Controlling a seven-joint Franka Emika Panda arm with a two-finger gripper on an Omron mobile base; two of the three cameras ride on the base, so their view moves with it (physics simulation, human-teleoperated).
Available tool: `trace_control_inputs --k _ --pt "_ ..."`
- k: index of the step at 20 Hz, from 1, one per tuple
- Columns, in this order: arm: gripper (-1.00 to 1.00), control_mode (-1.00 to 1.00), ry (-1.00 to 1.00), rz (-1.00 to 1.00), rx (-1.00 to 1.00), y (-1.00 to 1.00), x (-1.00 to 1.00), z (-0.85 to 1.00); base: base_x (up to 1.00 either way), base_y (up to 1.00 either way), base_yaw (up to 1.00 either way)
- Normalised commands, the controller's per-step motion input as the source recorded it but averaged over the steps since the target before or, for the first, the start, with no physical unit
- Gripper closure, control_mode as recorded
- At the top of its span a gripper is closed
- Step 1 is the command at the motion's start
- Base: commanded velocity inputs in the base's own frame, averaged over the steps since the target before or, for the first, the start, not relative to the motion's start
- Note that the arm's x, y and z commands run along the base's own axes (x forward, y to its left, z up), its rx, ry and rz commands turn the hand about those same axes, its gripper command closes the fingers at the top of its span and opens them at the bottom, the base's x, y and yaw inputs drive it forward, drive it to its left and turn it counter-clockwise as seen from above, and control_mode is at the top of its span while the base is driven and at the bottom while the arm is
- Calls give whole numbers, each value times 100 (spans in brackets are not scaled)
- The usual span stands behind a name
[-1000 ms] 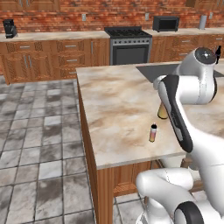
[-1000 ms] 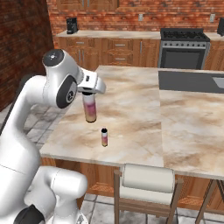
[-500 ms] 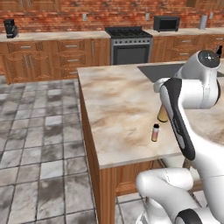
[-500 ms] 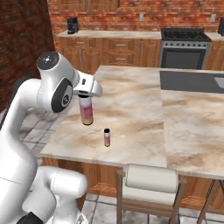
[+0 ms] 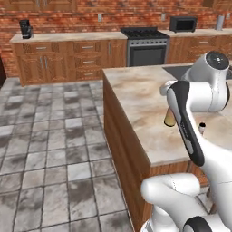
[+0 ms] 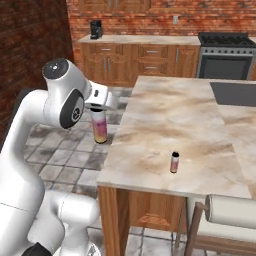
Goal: Place the large bottle from the dining counter next to the other large bottle outside the sink, and place the small bottle from the dining counter next to the other small bottle inside the sink.
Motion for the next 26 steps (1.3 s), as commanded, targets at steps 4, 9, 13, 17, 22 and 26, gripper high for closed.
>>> trace_control_inputs --k 4,9,13,17,22,26 --pt "100 100 0 0 0 0 0 0 -3 100 0" --pt "100 100 0 0 0 0 0 0 -3 100 -1" --pt "100 100 0 0 0 0 0 0 0 100 -2" --pt "100 100 0 0 0 0 0 0 0 100 -4" --pt "100 100 0 0 0 0 0 0 13 92 -6" --pt "100 100 0 0 0 0 0 0 77 55 -10"
